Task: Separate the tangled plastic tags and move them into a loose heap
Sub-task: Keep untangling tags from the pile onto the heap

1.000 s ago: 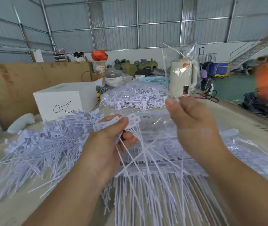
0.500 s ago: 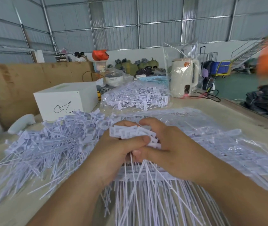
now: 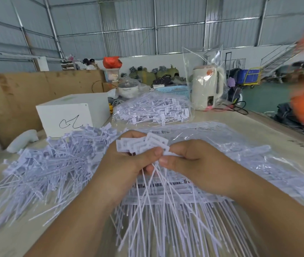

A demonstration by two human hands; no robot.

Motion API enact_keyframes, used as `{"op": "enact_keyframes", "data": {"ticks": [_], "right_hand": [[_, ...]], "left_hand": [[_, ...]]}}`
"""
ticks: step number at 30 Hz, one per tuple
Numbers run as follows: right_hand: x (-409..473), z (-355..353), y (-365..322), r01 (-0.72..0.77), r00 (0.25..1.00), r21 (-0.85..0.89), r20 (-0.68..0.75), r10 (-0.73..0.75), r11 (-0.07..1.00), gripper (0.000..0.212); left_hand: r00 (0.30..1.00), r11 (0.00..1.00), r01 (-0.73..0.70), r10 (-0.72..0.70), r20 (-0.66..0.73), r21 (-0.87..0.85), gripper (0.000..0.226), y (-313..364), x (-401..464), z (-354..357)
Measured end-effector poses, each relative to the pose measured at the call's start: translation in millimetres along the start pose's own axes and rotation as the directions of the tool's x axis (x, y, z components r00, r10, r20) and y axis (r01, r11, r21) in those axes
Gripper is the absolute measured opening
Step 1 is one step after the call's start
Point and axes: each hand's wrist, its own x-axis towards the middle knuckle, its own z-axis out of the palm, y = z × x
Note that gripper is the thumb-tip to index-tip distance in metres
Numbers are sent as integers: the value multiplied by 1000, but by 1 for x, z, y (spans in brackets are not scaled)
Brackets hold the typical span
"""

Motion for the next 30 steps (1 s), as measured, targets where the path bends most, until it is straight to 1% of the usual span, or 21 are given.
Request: {"op": "enact_keyframes", "data": {"ticks": [2, 5, 6, 7, 8, 9, 10, 11, 12, 14, 15, 16, 18, 20, 22, 24, 26, 29, 30], "right_hand": [[1, 6, -3, 30, 994, 27, -105, -27, 999, 23], [3, 21, -9, 100, 944, -43, -312, -108, 994, 37], [4, 23, -13, 90, 906, -42, -411, -100, 995, 40], [5, 19, -14, 72, 850, -8, -523, -66, 997, 43], [6, 13, -13, 78, 798, 57, -603, -28, 995, 46], [4, 3, -13, 107, 769, 127, -639, -1, 986, 47], [3, -5, -10, 135, 768, 154, -640, -6, 979, 47], [1, -10, -8, 141, 798, 143, -603, -27, 980, 46], [-1, -9, -7, 142, 843, 133, -536, -49, 981, 41], [-1, 0, -5, 145, 922, 181, -382, -67, 973, 16], [0, 5, -4, 152, 945, 207, -318, -81, 967, 7], [1, 10, -3, 163, 954, 212, -284, -99, 964, 9], [4, 14, -1, 155, 954, 191, -285, -96, 969, 16], [5, 17, 1, 115, 939, 140, -338, -62, 983, 23], [5, 21, -1, 100, 922, 134, -384, -41, 986, 25], [5, 24, -3, 89, 910, 198, -415, 1, 976, 23], [6, 27, -5, 49, 902, 267, -426, 72, 963, 20], [9, 30, -7, -33, 914, 360, -368, 174, 933, 10], [9, 30, -6, -62, 921, 394, -332, 205, 917, 14]], "left_hand": [[999, 996, -13, 9, -44, -89, 28, 1, 1, 5], [995, 970, -4, -21, -101, -241, 24, 3, 0, 12], [992, 959, 12, -47, -117, -283, 24, 4, 0, 12], [989, 946, 32, -77, -129, -324, 24, 4, 0, 9], [984, 934, 51, -107, -140, -354, 25, 5, 1, 5], [981, 930, 59, -120, -149, -363, 27, 4, 3, 1], [981, 935, 63, -123, -151, -350, 28, 4, 4, -3], [983, 943, 69, -119, -136, -325, 29, 4, 5, -5], [986, 953, 82, -120, -115, -291, 27, 4, 4, -4], [992, 975, 99, -112, -53, -197, 21, -1, 3, 0], [994, 981, 101, -105, -16, -167, 20, -3, 3, 2], [995, 982, 103, -102, 13, -160, 18, -5, 2, 4], [995, 979, 99, -94, 37, -180, 9, -8, 2, 5], [993, 975, 112, -101, 62, -194, 13, -9, 1, 6], [987, 979, 121, -101, 123, -167, 18, -9, -2, 9], [984, 987, 103, -83, 156, -126, 28, -9, -5, 12], [989, 992, 71, -56, 138, -101, 37, -9, -6, 13], [995, 997, 18, -11, 100, -75, 36, -8, -6, 14], [997, 999, -6, 10, 81, -54, 34, -8, -6, 15]]}}
